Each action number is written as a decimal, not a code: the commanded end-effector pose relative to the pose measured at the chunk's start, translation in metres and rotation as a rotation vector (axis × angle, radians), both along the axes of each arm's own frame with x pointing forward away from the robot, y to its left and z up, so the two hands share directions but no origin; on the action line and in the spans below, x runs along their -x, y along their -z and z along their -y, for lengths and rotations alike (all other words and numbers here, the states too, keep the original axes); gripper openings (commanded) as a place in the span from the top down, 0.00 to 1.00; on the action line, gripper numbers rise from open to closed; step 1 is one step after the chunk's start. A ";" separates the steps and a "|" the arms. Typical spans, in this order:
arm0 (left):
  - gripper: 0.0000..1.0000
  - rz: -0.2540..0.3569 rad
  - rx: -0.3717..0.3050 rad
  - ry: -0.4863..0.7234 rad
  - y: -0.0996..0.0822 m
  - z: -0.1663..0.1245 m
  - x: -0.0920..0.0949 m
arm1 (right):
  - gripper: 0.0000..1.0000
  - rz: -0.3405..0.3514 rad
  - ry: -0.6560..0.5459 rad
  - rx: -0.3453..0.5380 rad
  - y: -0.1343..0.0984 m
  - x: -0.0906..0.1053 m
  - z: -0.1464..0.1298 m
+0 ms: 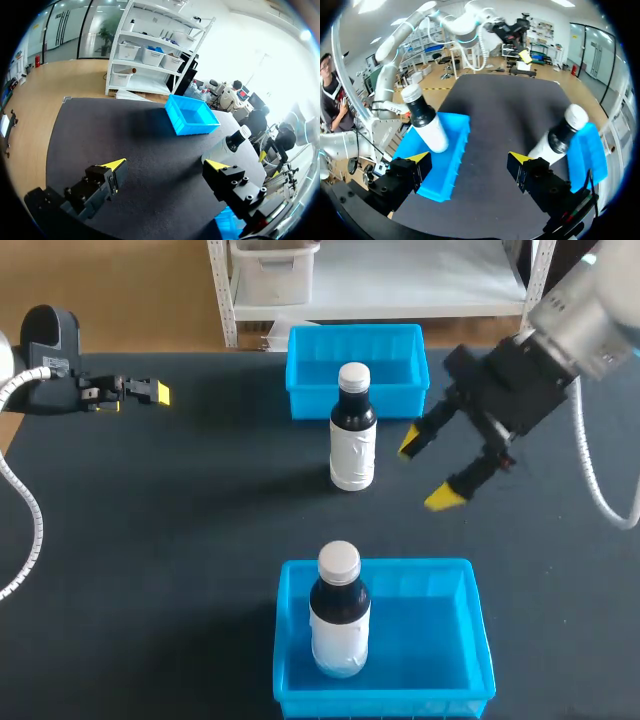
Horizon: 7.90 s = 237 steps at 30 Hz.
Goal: Pick up the bottle, and place it in the far bin if it is heavy, or in the near bin if it is light.
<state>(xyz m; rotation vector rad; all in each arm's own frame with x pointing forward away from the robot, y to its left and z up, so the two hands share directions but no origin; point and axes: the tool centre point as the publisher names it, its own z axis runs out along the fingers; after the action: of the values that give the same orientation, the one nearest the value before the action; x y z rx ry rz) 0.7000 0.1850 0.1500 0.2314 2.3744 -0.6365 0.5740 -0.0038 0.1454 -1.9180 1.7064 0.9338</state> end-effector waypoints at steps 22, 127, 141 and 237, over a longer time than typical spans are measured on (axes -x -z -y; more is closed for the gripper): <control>0.00 0.000 0.000 0.000 0.000 0.000 0.000 | 0.00 -0.016 0.221 -0.066 0.017 -0.145 -0.024; 0.00 0.000 0.000 0.000 0.000 0.000 0.000 | 1.00 0.134 0.060 -0.120 -0.104 -0.059 0.096; 0.00 0.000 0.000 0.000 0.000 0.000 0.000 | 1.00 0.046 -0.166 -0.188 -0.117 0.021 0.066; 0.00 0.000 0.000 0.000 0.000 0.000 0.000 | 0.00 -0.051 -0.346 -0.050 0.008 0.101 0.025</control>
<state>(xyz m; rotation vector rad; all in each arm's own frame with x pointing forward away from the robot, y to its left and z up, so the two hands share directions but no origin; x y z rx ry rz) 0.7000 0.1849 0.1500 0.2315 2.3743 -0.6365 0.4615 -0.0127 0.1317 -2.2331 1.3694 1.1165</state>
